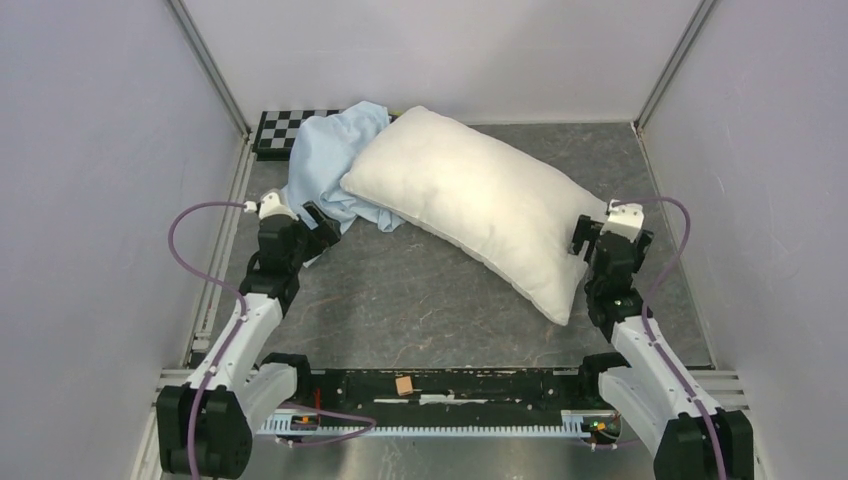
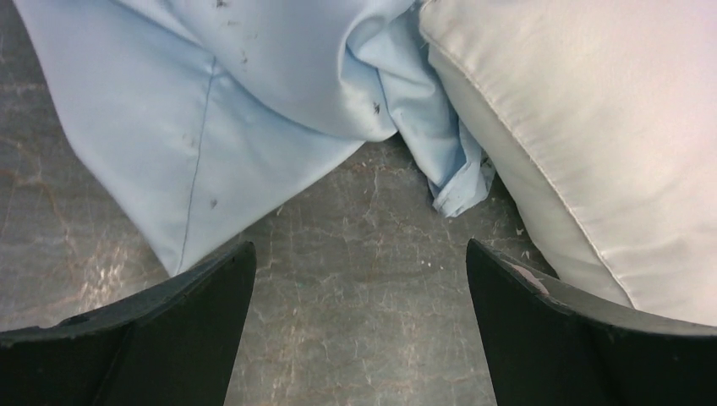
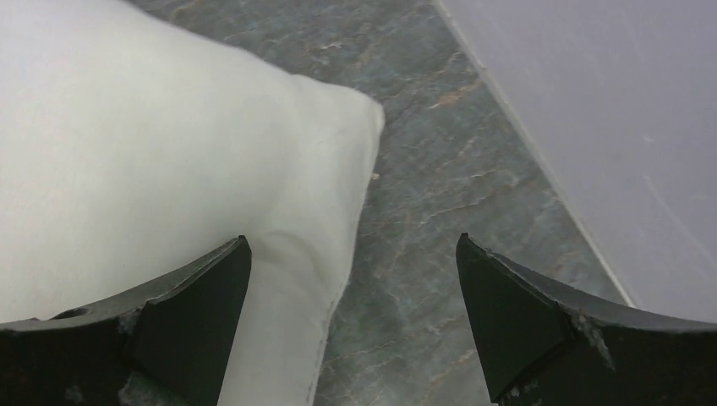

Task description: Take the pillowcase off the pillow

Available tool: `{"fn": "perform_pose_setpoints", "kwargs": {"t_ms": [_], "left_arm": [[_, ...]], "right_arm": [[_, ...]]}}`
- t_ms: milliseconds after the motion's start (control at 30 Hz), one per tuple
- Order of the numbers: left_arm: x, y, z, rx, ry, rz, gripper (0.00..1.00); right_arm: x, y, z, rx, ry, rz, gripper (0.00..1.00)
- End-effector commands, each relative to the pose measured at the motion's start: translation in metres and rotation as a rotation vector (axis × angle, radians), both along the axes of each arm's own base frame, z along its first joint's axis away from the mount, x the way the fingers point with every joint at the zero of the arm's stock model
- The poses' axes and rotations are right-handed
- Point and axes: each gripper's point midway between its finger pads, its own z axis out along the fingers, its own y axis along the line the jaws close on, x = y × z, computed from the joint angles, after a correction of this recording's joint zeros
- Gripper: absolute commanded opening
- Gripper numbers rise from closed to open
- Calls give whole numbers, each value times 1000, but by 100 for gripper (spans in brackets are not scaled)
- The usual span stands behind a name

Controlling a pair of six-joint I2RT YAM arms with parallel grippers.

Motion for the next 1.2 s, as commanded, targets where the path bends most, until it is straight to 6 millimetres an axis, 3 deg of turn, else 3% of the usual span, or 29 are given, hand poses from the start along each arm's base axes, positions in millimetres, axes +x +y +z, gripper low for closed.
{"fn": "perform_pose_setpoints", "kwargs": {"t_ms": [0, 100, 167, 333, 467, 567, 633, 667, 700, 733, 1167], "left_arm": [[22, 0, 22, 122, -195, -75, 100], [26, 7, 21, 214, -283, -81, 100], [26, 16, 16, 294, -324, -65, 100], [30, 37, -8, 475, -307, -37, 100], [46, 30, -23, 520, -341, -96, 99], [56, 19, -44, 554, -337, -191, 93], [59, 20, -49, 559, -338, -178, 90], [60, 24, -50, 552, -306, -159, 90], [63, 28, -51, 553, -288, -140, 99], [63, 29, -50, 553, -302, -132, 100], [63, 29, -51, 553, -298, -130, 100]], "right_arm": [[8, 20, 8, -98, -219, 195, 98], [-2, 40, -1, -195, -320, 357, 98], [-8, 46, -21, -250, -295, 414, 98], [-14, 27, -37, -229, -291, 297, 98], [-7, 18, -51, -222, -228, 241, 98], [-8, 19, -60, -222, -216, 248, 98], [-11, 18, -52, -246, -260, 247, 96], [-10, 20, -62, -234, -213, 261, 97], [-4, 20, -68, -227, -179, 252, 98], [-1, 19, -65, -232, -187, 246, 98], [-4, 21, -65, -236, -193, 261, 98]]}}
